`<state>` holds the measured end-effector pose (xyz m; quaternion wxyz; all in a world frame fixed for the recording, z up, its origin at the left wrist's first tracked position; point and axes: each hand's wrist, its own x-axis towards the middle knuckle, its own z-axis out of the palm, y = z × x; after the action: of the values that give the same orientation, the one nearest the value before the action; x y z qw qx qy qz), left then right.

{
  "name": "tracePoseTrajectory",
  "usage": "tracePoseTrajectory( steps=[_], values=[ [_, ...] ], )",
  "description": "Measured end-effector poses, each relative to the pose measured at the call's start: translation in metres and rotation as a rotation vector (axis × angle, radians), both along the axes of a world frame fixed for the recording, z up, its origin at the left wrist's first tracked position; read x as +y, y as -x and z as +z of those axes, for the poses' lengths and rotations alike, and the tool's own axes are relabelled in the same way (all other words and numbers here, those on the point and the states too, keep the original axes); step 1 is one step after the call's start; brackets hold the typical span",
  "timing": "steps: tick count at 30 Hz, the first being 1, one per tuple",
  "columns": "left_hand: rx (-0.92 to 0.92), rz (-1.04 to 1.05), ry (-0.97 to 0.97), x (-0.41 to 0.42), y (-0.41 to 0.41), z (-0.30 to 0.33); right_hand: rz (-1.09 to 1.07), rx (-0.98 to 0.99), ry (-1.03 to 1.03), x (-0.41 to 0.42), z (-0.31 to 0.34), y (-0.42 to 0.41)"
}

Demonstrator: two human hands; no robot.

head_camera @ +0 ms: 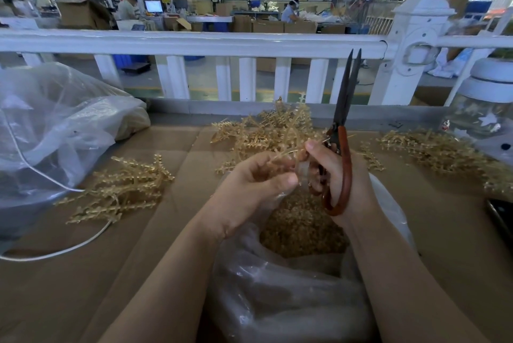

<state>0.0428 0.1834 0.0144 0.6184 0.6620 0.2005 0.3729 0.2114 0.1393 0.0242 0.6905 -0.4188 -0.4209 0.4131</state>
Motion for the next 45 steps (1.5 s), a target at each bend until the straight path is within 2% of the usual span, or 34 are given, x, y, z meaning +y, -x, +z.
tracePoseTrajectory(
  steps=[2,4,6,14,18,20,24,26,30,34,36,39,43,45],
  values=[
    [-0.049,0.144,-0.013,0.001,-0.001,0.001,-0.015,-0.025,0.047,0.002,-0.002,0.0],
    [-0.132,0.213,0.06,0.002,-0.001,0.003,0.005,-0.019,0.069,0.004,-0.003,0.001],
    [-0.192,0.238,0.141,0.003,0.0,0.006,0.017,-0.025,0.069,0.004,-0.003,0.002],
    [-0.247,0.317,0.297,0.004,0.001,0.009,0.075,-0.132,0.114,0.003,-0.003,0.001],
    [-0.334,0.268,0.405,0.004,0.003,0.012,0.075,-0.173,0.118,0.004,-0.003,0.001],
    [-0.318,0.196,0.44,0.002,0.003,0.013,0.054,-0.168,0.11,0.004,-0.004,0.0],
    [-0.128,0.128,0.417,-0.001,0.0,0.011,0.027,-0.091,0.084,0.006,-0.006,-0.002],
    [-0.077,0.141,0.365,-0.003,-0.004,0.009,0.009,-0.141,0.09,0.007,-0.007,-0.001],
    [-0.123,0.238,0.306,-0.003,-0.004,0.011,0.0,-0.278,0.109,0.008,-0.009,0.001],
    [-0.122,0.332,0.254,0.002,0.002,0.012,0.057,-0.202,0.099,0.007,-0.007,-0.002],
    [-0.117,0.355,0.25,0.002,0.002,0.013,0.074,-0.23,0.097,0.006,-0.007,-0.004],
    [-0.179,0.307,0.322,0.002,0.003,0.012,0.089,-0.296,0.101,0.005,-0.007,-0.002],
    [-0.305,0.114,0.468,0.004,0.006,0.01,0.106,-0.274,0.078,0.006,-0.008,0.002],
    [-0.313,0.051,0.523,0.004,0.006,0.009,0.089,-0.263,0.069,0.006,-0.007,0.002]
  ],
)
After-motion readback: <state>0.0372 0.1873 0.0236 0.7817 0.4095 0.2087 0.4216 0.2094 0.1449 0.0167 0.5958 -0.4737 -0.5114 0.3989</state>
